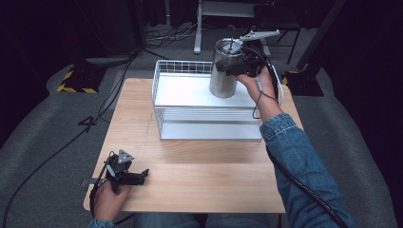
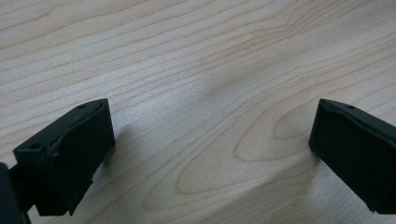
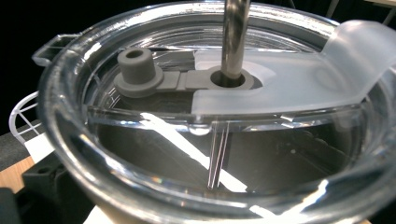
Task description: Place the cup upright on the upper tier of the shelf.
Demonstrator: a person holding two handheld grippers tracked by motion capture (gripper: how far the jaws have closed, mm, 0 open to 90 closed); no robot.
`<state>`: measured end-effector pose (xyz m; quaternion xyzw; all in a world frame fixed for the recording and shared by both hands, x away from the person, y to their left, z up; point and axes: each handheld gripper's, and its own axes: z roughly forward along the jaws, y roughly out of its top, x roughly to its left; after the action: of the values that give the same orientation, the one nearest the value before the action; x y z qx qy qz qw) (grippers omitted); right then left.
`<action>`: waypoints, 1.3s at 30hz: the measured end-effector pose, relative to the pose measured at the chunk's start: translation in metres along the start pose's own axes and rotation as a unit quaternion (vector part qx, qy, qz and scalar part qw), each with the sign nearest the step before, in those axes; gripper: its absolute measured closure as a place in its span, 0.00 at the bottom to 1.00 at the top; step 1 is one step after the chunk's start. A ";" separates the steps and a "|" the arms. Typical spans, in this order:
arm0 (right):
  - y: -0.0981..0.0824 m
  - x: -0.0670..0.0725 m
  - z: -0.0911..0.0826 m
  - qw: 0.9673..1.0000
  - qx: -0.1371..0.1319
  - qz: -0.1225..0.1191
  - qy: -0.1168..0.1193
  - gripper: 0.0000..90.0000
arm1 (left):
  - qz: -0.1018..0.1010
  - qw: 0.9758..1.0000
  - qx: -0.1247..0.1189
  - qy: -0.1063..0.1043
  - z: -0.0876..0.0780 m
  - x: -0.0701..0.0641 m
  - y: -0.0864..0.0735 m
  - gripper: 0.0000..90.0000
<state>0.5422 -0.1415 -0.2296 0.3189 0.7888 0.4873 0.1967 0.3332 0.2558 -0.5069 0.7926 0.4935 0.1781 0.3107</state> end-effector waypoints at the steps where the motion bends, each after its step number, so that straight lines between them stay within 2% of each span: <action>1: 0.000 0.000 0.000 1.000 0.000 0.000 0.000 0.00 | 0.000 1.000 0.000 0.000 0.000 0.000 0.000 0.01; 7: 0.000 0.000 -0.004 1.000 0.002 -0.001 -0.002 0.00 | 0.000 1.000 0.000 0.000 0.000 0.000 0.000 0.01; 18: 0.000 0.002 -0.027 1.000 -0.002 -0.011 -0.001 0.00 | 0.000 1.000 0.000 0.000 0.000 0.000 0.000 0.01; 28: -0.002 0.008 -0.057 1.000 -0.009 -0.023 0.005 0.00 | 0.000 1.000 0.000 0.000 0.000 0.000 0.000 0.01; 39: -0.017 0.027 -0.095 0.999 -0.017 -0.043 0.019 0.00 | -0.001 1.000 0.000 0.000 0.000 0.000 0.000 0.01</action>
<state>0.4590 -0.1893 -0.2021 0.2723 0.7970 0.4976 0.2076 0.3331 0.2557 -0.5070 0.7923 0.4939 0.1777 0.3111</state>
